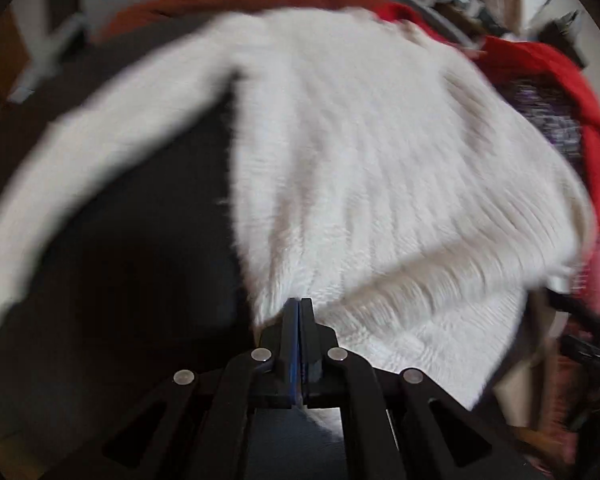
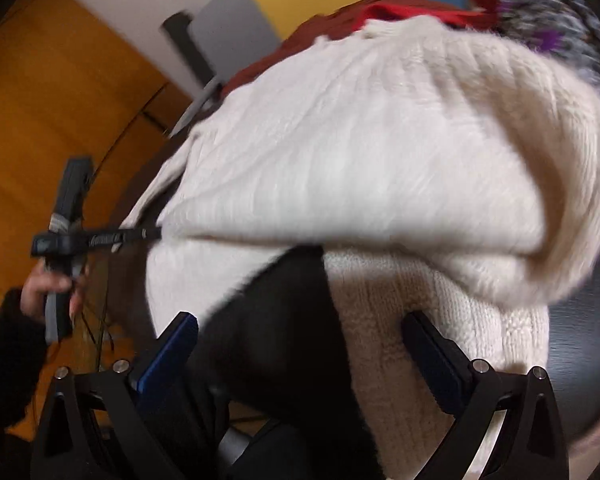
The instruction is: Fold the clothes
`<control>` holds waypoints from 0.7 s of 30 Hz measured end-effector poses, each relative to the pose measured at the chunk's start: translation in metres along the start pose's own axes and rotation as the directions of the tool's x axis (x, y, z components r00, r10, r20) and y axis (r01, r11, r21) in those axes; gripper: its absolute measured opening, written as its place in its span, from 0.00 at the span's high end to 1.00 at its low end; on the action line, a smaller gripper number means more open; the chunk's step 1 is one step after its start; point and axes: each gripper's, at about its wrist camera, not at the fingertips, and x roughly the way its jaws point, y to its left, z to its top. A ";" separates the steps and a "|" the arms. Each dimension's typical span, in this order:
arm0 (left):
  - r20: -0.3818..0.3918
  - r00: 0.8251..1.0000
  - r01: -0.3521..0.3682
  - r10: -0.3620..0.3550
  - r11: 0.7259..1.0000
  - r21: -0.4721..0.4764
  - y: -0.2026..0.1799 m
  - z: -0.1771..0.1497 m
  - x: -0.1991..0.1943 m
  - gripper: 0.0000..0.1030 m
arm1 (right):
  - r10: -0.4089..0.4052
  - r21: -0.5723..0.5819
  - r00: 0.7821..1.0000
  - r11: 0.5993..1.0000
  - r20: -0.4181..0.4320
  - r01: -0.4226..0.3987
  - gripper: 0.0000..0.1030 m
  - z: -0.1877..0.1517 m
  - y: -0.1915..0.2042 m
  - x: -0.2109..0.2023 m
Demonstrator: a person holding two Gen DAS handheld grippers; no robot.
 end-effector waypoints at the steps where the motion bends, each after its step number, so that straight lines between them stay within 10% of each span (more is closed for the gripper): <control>1: -0.003 0.999 -0.051 0.051 0.999 -0.010 0.014 -0.004 -0.001 0.98 | 0.043 -0.027 0.999 0.999 -0.028 -0.043 0.00 -0.002 0.007 0.004; 9: 0.060 0.993 -0.076 0.099 0.947 -0.311 0.130 -0.066 -0.044 0.99 | -0.067 -0.161 0.983 0.986 -0.174 0.039 0.00 -0.008 0.006 -0.024; 14: 0.245 0.956 0.206 -0.165 0.966 -0.155 0.068 -0.064 -0.069 0.95 | -0.038 -0.191 0.991 0.982 -0.128 0.013 0.00 -0.004 0.023 -0.047; 21: 0.208 0.943 0.275 -0.261 0.961 -0.040 0.010 -0.037 -0.043 0.95 | -0.099 -0.280 0.987 0.958 -0.124 0.061 0.00 -0.001 0.049 0.017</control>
